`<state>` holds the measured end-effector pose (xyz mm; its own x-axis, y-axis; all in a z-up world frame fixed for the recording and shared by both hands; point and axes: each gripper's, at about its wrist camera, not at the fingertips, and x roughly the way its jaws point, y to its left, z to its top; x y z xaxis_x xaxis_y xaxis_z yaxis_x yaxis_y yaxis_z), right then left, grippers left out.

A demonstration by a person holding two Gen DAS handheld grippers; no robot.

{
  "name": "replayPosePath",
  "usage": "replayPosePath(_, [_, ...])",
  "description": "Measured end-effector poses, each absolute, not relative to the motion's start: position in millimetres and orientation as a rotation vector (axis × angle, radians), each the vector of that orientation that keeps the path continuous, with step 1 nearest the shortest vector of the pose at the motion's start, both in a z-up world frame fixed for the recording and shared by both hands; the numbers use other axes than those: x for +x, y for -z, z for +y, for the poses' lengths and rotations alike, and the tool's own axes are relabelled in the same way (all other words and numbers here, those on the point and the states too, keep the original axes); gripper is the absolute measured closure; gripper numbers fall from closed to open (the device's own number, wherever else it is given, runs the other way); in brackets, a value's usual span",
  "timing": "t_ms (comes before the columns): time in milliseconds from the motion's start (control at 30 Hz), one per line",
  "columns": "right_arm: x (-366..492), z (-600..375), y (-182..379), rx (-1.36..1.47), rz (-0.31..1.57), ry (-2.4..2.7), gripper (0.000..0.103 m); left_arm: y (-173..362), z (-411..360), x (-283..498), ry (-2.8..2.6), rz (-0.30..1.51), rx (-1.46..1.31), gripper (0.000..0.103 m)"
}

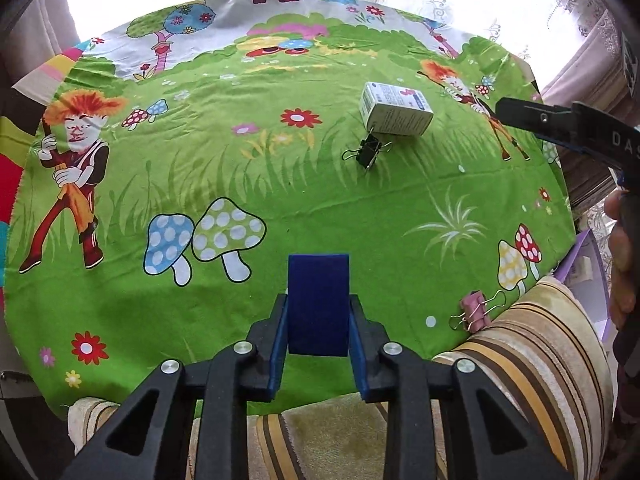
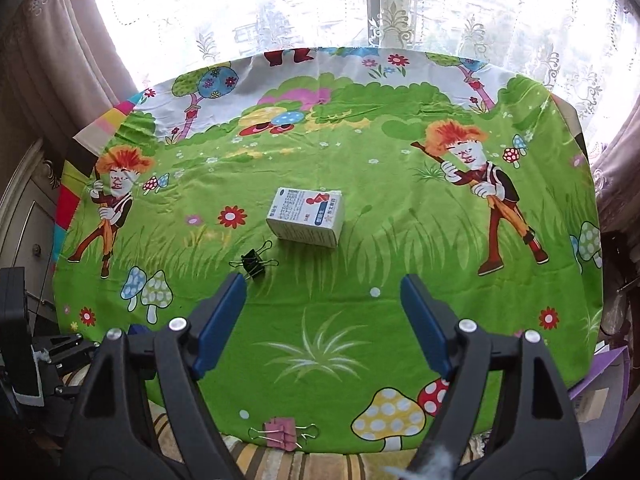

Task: Organize rigid objects
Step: 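Grasp the navy blue small box with the left tool, then grasp the white medicine box with the right tool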

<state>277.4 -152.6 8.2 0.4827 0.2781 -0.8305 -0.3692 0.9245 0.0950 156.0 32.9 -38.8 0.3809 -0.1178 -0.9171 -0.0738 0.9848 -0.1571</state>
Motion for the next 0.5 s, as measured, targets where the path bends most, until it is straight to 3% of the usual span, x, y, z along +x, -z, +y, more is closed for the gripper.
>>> replayPosePath(233, [306, -125, 12, -0.078, 1.007, -0.377, 0.018, 12, 37, 152, -0.051, 1.023, -0.36, 0.075])
replayPosePath(500, [336, -99, 38, -0.069, 1.027, -0.346, 0.018, 28, 55, 141, -0.055, 0.932, -0.52, 0.075])
